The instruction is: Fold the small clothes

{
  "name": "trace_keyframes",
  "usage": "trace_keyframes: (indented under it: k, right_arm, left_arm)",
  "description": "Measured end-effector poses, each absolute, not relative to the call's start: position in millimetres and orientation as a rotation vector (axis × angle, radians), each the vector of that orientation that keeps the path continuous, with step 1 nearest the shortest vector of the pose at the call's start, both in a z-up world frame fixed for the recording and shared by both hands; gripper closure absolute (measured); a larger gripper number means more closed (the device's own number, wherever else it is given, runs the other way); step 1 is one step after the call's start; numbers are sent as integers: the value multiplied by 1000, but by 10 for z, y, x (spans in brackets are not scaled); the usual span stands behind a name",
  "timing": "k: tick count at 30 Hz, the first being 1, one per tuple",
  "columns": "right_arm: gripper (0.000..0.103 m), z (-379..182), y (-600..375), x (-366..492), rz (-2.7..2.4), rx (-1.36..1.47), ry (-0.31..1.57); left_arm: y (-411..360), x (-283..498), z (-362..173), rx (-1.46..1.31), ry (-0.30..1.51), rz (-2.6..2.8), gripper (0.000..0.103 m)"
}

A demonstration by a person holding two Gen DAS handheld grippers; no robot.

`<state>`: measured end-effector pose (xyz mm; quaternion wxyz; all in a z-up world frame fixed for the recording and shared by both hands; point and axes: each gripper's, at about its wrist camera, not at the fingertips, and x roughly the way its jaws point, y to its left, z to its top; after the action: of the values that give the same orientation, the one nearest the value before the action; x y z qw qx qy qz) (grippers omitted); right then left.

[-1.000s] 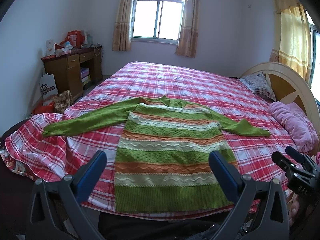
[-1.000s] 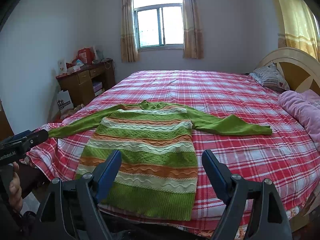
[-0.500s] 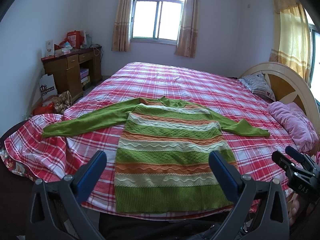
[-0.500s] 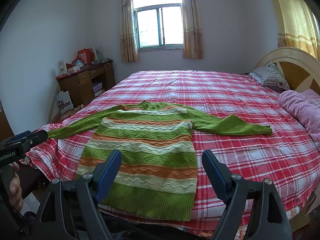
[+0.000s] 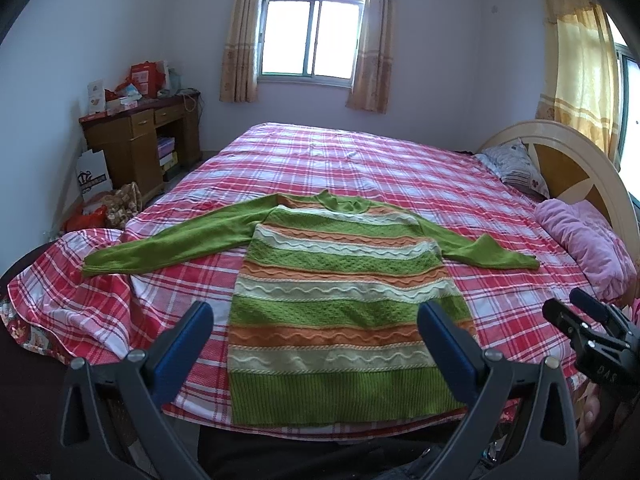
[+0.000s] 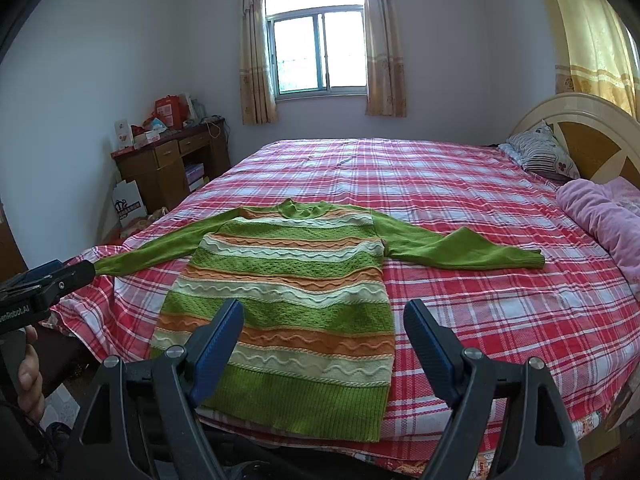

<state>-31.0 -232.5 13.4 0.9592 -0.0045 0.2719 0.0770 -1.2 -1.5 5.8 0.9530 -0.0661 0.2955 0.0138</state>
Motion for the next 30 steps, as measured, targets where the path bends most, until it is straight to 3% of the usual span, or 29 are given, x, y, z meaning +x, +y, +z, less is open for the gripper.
trace_keyframes:
  k: [22,30]
  right_arm:
    - [21,27,-2387,-212,138,-14,565]
    - [21,-151,-2584,119,136,-44,542]
  left_arm:
    - [-48,90,-66,-113,625,17,0]
    - [-17,450,-167,-85,652,-43,0]
